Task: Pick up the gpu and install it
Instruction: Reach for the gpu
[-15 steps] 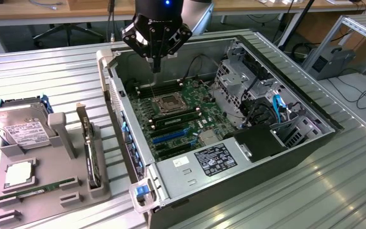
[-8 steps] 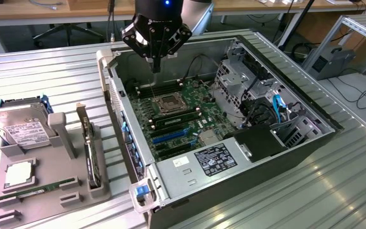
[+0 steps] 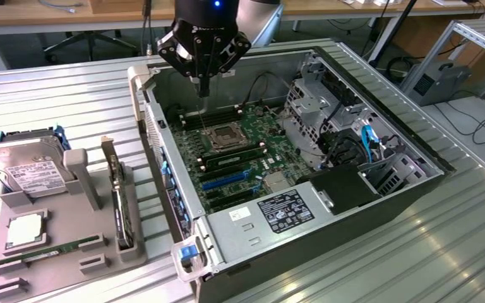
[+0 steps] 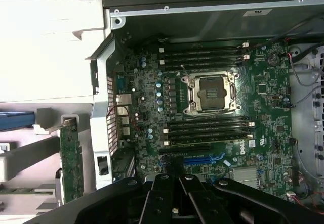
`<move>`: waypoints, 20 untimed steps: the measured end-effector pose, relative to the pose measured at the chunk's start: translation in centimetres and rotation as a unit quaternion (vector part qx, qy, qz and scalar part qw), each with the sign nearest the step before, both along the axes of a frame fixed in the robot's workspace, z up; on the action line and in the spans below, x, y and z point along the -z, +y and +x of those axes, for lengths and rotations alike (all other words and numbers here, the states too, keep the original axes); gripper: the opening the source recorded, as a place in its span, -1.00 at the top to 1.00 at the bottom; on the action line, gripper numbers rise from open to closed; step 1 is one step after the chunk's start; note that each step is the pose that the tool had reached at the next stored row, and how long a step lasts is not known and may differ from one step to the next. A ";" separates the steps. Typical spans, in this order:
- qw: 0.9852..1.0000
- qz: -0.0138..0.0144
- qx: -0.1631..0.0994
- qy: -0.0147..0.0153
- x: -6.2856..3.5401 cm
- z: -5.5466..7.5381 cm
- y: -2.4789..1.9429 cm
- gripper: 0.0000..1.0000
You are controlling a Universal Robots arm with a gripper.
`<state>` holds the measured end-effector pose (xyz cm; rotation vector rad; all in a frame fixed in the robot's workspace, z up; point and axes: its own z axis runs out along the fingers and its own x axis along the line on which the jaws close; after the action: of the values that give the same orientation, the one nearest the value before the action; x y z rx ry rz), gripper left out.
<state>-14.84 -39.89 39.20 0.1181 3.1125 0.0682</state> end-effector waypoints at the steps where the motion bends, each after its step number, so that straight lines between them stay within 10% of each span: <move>1: 1.000 0.000 0.000 0.000 0.00 -0.1 0.00 0.79; 20: 1.000 0.000 0.000 0.000 0.00 -0.8 0.00 0.79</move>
<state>-15.63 -39.90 39.20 0.1180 3.1125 0.0682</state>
